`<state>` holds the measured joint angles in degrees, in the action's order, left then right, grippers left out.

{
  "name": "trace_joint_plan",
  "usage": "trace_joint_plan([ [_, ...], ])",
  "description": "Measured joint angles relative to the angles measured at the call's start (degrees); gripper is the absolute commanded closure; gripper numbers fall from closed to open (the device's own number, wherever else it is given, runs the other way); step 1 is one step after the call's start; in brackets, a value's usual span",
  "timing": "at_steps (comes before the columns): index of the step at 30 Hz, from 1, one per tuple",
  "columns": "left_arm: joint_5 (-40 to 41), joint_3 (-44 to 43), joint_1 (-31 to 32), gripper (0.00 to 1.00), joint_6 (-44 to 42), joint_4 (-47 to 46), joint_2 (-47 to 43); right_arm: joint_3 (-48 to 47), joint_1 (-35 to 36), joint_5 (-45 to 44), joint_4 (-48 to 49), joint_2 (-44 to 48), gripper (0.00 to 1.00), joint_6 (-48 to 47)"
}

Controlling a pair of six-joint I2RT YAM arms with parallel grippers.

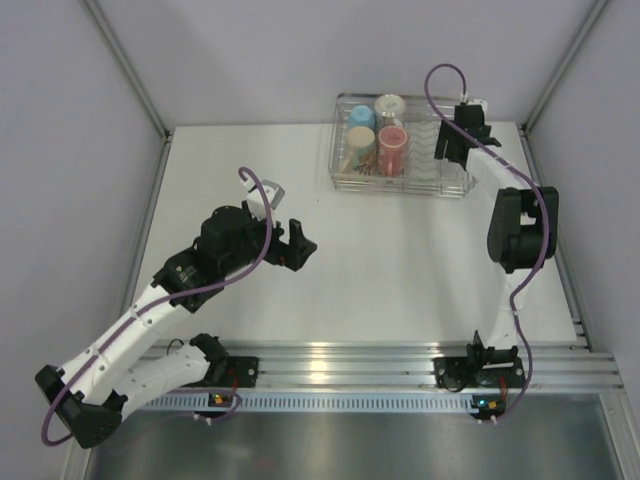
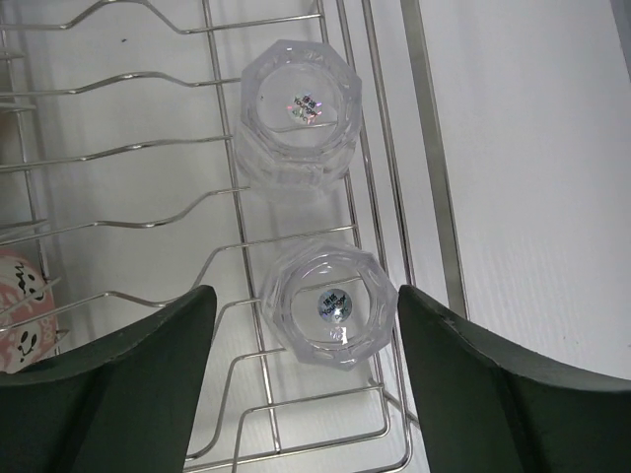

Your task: Load the cups into the dish rack

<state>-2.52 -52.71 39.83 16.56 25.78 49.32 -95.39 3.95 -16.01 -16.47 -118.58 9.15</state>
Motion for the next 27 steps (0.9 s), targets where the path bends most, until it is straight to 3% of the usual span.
trace_joint_plan([
  [7, -0.2, 0.0, 0.0, 0.02, 0.1, 0.0, 0.8, -2.6, 0.0, 0.8, -2.9, 0.3, 0.24, -0.2],
  [9, -0.2, 0.0, 0.0, 0.02, 0.2, 0.0, 1.0, -2.6, 0.0, 1.5, -4.6, 1.3, 0.15, -0.1],
  [10, -0.2, 0.0, 0.0, 0.02, 0.3, 0.0, 1.1, -2.6, 0.0, 2.5, -5.7, 2.1, 0.01, 0.2],
  [12, -0.2, 0.0, 0.0, 0.02, 0.6, 0.0, 1.4, -2.5, 0.0, 4.4, -7.9, 4.4, 0.01, 0.9],
  [19, -0.7, -1.0, 0.0, 0.02, 2.1, -0.1, 2.7, 7.6, 1.3, 10.1, -8.2, 24.9, 0.01, 6.3],
  [22, -2.6, -1.0, 0.0, 0.02, 3.4, -1.7, 3.0, 16.3, 5.6, 10.1, -6.1, 35.7, 0.01, 9.2],
  [27, -4.7, -1.7, 0.0, 0.02, 5.2, -4.1, 5.1, 27.3, 19.2, 11.5, -4.4, 45.4, 0.01, 13.2],
])
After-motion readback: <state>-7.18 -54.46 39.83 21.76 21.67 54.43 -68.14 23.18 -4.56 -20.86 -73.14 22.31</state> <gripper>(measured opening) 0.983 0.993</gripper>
